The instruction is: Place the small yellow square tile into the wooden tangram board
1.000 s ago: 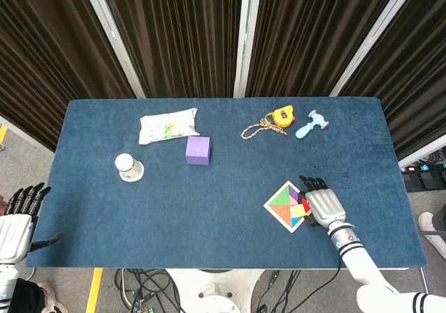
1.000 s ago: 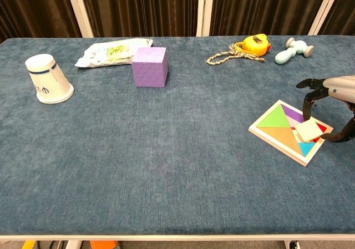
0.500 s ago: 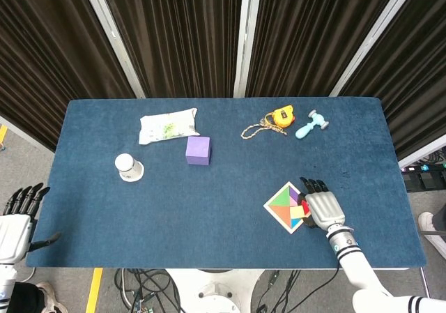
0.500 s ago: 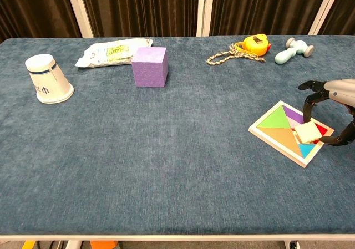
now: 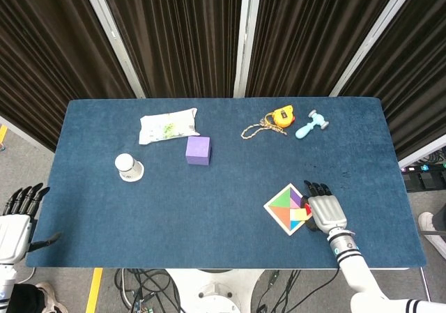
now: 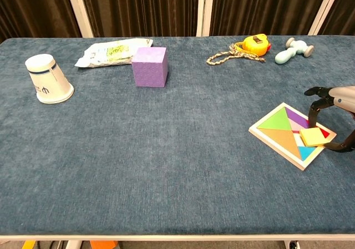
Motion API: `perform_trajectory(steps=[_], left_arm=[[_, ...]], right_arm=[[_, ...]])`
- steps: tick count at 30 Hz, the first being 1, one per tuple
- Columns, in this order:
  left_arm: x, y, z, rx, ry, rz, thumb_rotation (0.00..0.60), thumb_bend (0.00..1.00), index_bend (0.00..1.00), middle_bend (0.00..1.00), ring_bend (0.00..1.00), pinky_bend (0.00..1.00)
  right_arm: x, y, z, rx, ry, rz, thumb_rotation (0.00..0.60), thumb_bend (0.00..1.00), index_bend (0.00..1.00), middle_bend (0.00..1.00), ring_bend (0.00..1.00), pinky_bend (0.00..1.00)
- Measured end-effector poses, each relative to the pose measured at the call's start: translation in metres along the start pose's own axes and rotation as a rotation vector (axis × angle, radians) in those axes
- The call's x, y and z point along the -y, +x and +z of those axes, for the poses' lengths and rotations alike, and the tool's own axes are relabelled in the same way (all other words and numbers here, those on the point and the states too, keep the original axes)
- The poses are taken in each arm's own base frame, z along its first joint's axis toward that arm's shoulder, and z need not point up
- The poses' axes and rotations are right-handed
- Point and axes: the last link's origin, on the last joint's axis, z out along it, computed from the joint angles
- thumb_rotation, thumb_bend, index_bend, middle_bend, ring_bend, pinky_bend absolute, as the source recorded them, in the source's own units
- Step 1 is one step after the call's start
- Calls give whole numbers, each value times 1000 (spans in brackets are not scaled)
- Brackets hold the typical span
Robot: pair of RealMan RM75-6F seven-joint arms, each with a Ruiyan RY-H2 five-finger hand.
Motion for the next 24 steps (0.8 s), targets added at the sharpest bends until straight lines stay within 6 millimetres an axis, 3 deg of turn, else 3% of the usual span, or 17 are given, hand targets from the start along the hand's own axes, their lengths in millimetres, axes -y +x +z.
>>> perform_trajectory(steps=[5,17,24], left_arm=[[1,0,0,0,1,-1,600,0,108,50,0,51],[0,0,0,0,0,-1,600,0,108,50,0,52],[-1,-2,1,5,-3,0,600,0,108,50,0,52]], right_arm=[[0,-1,-1,12,-1,4,600,183,340,0,0,0],[-4,11,-6,-24,5,33,600,182,247,0,0,0],[-15,18,-12,-62,-4,35,600,181,107,0,0,0]])
